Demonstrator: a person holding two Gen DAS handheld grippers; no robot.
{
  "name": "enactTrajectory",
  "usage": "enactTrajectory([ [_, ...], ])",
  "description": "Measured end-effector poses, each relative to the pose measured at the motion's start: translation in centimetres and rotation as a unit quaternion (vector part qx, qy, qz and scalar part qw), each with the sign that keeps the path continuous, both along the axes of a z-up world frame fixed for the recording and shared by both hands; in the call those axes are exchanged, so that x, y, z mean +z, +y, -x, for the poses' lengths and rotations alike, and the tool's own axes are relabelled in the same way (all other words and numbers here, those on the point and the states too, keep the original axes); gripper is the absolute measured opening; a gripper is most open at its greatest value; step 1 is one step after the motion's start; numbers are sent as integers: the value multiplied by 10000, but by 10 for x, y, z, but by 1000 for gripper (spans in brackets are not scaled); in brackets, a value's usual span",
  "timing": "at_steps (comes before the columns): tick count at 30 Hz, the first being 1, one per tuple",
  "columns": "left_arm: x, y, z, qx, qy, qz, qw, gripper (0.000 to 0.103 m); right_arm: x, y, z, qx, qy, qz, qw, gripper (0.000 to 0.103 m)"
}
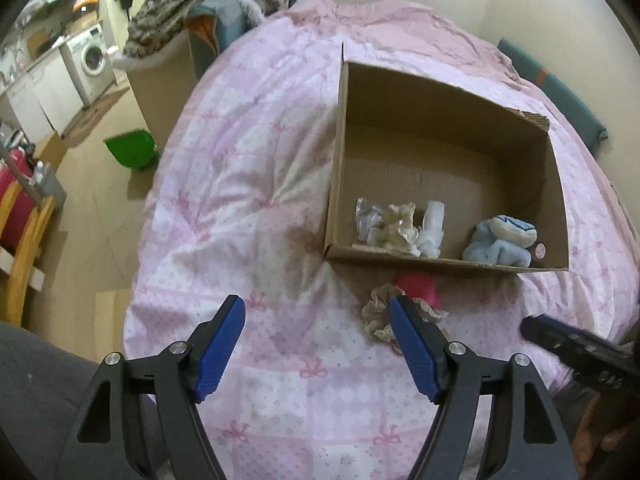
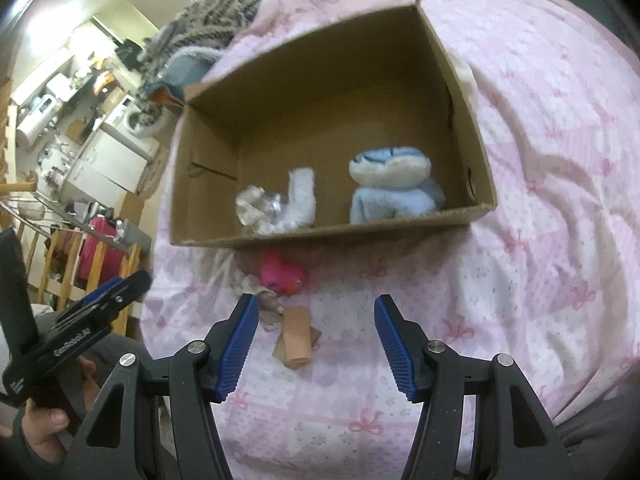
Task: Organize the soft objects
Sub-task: 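Grasp the tan peach-coloured piece with the right gripper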
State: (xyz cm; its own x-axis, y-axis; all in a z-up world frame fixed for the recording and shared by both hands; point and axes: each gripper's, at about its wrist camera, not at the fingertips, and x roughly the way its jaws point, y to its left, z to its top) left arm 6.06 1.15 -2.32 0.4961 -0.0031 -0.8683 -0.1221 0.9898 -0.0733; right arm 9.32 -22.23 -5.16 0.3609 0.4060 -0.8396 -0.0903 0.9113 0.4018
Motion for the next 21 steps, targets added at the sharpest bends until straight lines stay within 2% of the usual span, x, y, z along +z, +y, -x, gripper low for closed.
enactTrajectory([
  [4,-5,0,-1,31,114,-13,9999,72,-20,14,-6,216,383,119,9990,63],
  [8,-8,1,-2,38,195,87,9998,73,-39,29,-12,489,787,-104,9956,61],
  [12,-10,0,-3,24,249,129,9996,72,-58,44,-16,664,1091,-146,9917,45],
  [16,-14,-1,-5,-4,316,133,9994,73,-67,52,-16,775,1210,-82,9896,35],
  [18,-17,-2,-6,-19,357,139,9993,72,-65,52,-15,798,1186,-106,9897,18],
  [21,-20,-4,-7,-61,407,167,9990,73,-60,50,-13,823,1093,-133,9905,9],
])
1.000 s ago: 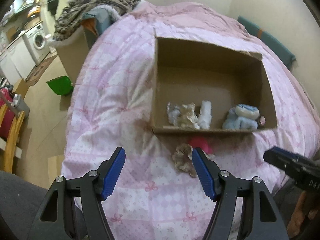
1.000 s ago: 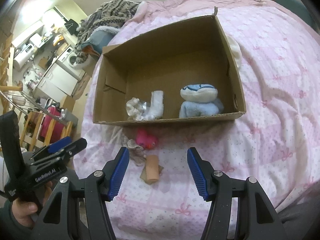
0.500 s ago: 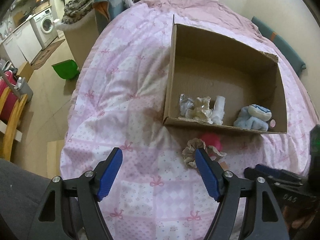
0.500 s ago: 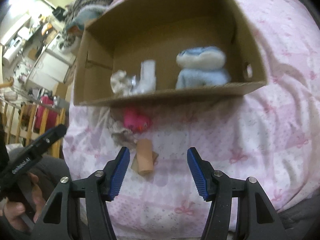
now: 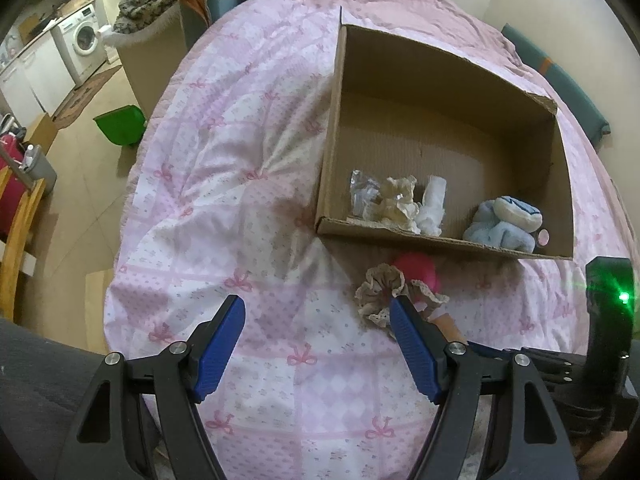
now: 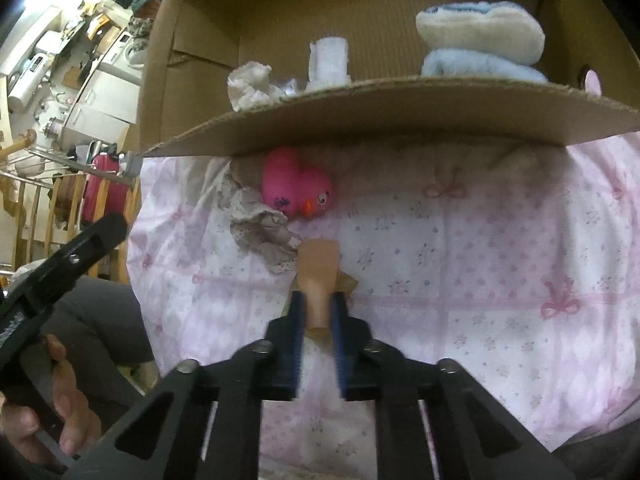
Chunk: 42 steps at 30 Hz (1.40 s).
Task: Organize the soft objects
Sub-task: 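Grasp the tan peach-coloured piece with the right gripper, then grasp the lace scrunchie with the left gripper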
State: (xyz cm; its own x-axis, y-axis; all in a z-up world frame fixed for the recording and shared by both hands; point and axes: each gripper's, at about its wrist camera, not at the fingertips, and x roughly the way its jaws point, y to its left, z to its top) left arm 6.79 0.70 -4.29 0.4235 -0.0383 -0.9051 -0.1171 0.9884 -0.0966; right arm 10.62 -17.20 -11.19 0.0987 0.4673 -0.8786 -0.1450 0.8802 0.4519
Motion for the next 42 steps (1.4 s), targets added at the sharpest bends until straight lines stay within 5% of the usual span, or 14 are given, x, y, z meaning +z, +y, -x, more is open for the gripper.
enactTrajectory([
  [8,-6,-4,2,-106,102,24,9999,72,31,-18,13,-288,-423,-51,9987,7],
  [14,-27,-24,-5,-531,500,547,9958,73,50,-44,23,-788,-633,-283,9945,7],
  [30,-88,-63,-42,-638,795,203,9946,72,40,-52,19,-836,-496,-321,9947,7],
  [31,-88,-64,-43,-648,747,220,9949,70,40,-51,18,-835,-499,-318,9948,7],
  [33,-86,-65,-43,-760,660,206,9947,37,40,-51,18,-829,-497,-320,9948,7],
  [35,-87,-65,-44,-796,745,289,9936,16,40,-51,18,-821,-500,-305,9949,7],
  [42,-82,-60,-29,-747,715,394,9939,13,39,-47,18,-800,-516,-253,9951,7],
])
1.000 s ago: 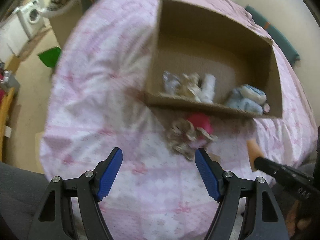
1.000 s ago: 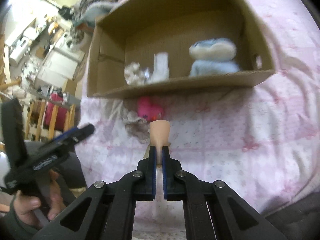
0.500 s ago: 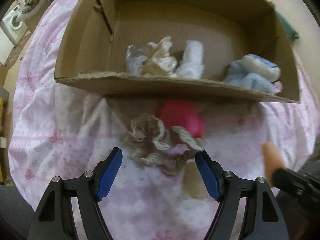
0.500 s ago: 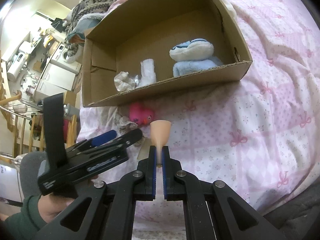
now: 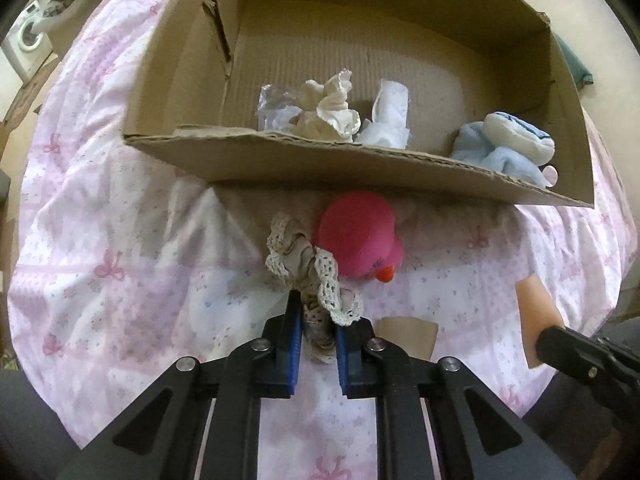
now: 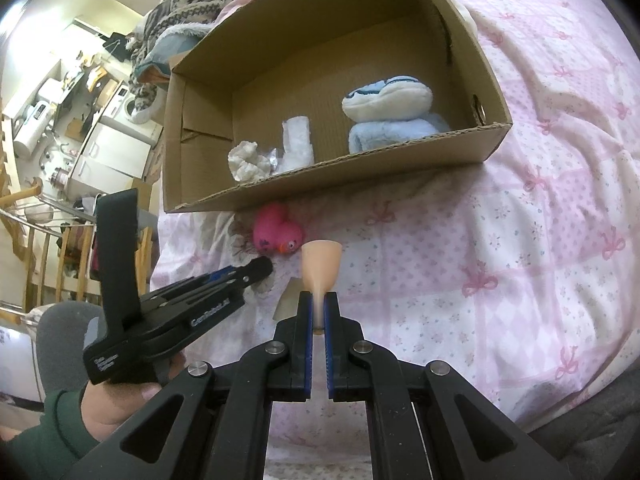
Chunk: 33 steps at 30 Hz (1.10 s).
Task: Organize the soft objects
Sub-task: 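Grasp the lace scrunchie with the left gripper, then carry the lace scrunchie and tan piece over the box with both grippers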
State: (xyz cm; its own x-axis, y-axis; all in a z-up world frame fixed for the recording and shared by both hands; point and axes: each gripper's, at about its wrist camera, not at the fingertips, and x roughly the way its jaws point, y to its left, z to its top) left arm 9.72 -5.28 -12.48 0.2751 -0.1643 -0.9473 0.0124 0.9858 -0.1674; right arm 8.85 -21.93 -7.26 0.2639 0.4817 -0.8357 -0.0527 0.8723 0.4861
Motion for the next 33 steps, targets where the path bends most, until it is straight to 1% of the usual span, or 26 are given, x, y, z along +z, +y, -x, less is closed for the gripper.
enactTrajectory([
  [7,8,7,10,76,-27,3,10000,13,1,3,1,31,-62,85,9999,7],
  [12,24,20,20,180,-59,-95,9998,13,2,7,3,68,-121,142,9998,7],
  [15,29,29,26,301,63,-155,9994,13,4,8,4,79,-179,174,9997,7],
  [17,32,36,30,407,62,-178,9990,13,6,9,6,91,-228,192,9995,7],
  [19,37,40,32,474,1,-230,9986,13,8,11,7,108,-289,219,9993,7],
  [26,59,57,45,710,-188,-209,9971,13,18,12,13,164,-509,228,9983,7],
  [29,71,58,53,738,-368,-296,9962,13,23,9,14,152,-538,112,9984,7],
  [33,95,65,60,746,-622,-249,9950,13,35,1,18,60,-648,-107,9978,7],
])
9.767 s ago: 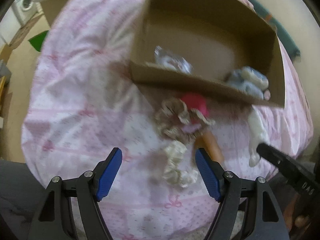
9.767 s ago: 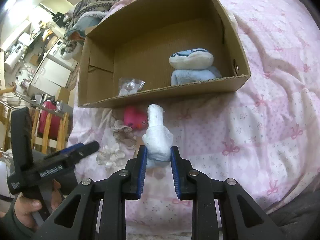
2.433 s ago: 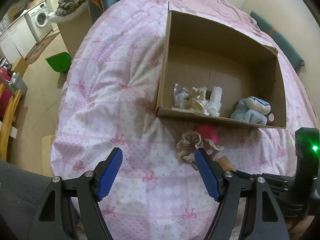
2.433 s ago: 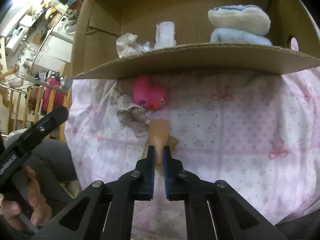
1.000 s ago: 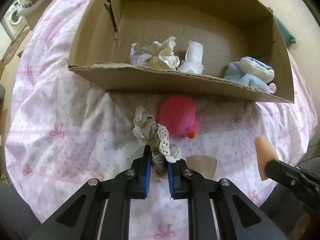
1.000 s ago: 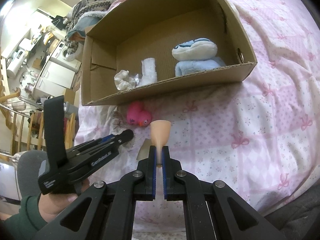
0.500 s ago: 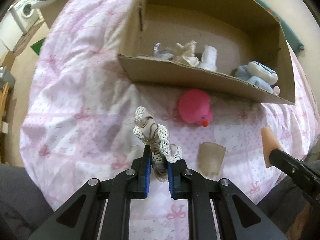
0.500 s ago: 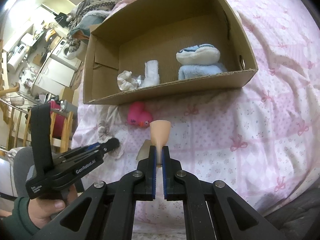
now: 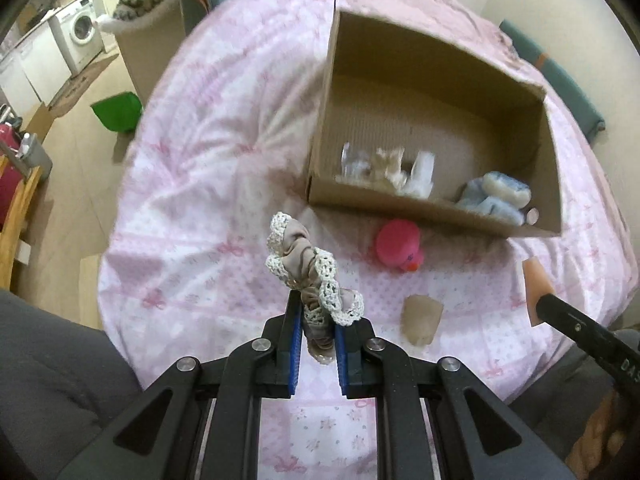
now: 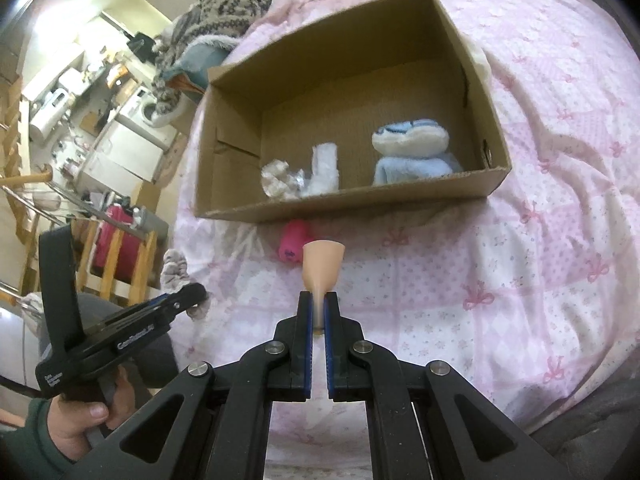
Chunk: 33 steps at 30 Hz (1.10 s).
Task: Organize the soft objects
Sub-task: 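Carry the lace scrunchie and tan piece over the box with both grippers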
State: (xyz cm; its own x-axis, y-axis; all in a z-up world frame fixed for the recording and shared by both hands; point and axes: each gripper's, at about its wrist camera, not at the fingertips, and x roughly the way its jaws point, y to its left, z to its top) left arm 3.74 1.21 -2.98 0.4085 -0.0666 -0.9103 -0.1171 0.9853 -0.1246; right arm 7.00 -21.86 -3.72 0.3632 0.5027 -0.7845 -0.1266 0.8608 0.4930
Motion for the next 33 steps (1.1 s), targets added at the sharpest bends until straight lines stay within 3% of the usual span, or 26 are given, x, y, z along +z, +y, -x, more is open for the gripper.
enactTrajectory([
  [6,31,-3,-8,-127,-334,-115,9993,13,23,-12,-4,-92,-180,-220,9996,7],
  [17,66,-11,-50,-233,-794,-220,9963,13,57,-18,-30,-138,-630,-68,9979,7],
  [22,63,-22,-78,-363,-835,-335,9953,13,64,-13,-50,-87,-857,85,9962,7],
  [26,52,-29,-101,-496,-917,-370,9939,13,61,-8,-65,-138,-1280,540,9902,7],
  [33,20,-36,-118,-686,-968,-269,9926,13,26,-18,-86,-425,-939,565,9931,7],
])
